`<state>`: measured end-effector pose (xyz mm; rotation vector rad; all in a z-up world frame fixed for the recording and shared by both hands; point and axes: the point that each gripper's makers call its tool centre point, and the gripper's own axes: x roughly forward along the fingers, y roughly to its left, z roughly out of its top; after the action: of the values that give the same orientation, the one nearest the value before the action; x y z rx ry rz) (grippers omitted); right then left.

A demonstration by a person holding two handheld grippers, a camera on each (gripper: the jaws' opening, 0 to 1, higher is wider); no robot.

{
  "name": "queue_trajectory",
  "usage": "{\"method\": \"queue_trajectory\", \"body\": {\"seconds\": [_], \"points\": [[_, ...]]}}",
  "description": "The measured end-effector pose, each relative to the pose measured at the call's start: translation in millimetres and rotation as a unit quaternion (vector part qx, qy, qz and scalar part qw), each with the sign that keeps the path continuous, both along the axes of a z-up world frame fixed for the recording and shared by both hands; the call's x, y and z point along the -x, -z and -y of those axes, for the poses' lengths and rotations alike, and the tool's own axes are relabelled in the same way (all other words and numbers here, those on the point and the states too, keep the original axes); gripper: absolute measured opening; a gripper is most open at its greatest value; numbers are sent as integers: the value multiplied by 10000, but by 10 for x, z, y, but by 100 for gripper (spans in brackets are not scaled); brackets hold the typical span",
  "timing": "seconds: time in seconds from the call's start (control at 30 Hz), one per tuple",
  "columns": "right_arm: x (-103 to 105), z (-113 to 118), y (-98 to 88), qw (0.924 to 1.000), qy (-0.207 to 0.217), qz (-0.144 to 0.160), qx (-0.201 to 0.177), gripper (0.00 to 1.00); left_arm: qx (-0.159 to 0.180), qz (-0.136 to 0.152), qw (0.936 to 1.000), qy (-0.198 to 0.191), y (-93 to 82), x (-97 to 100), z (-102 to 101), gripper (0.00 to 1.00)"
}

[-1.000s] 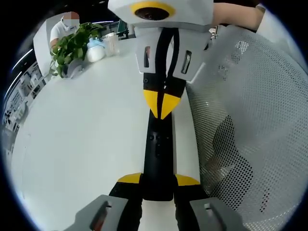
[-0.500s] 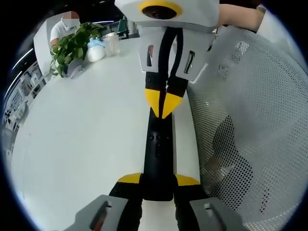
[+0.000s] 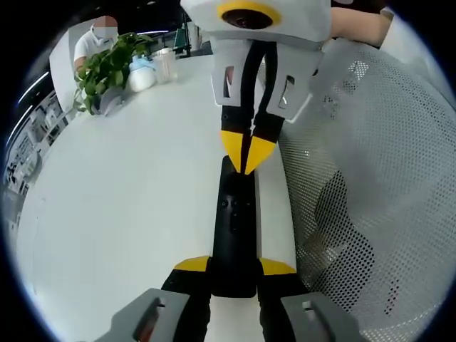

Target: Press the specified remote control buttons in sequence, fully releasing each button before pressing the next.

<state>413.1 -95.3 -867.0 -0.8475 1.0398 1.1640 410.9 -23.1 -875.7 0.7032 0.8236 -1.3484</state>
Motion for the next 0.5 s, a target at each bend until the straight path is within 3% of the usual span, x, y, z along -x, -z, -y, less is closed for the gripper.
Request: {"method": "queue_trajectory", "body": {"seconds": [0.3, 0.5], "points": [[14, -20, 14, 10000, -1, 80, -36, 0, -23, 3, 10000, 5, 0, -1, 3, 24], [32, -29, 20, 9992, -237, 312, 117, 0, -64, 50, 10000, 48, 4, 7, 4, 24]]}}
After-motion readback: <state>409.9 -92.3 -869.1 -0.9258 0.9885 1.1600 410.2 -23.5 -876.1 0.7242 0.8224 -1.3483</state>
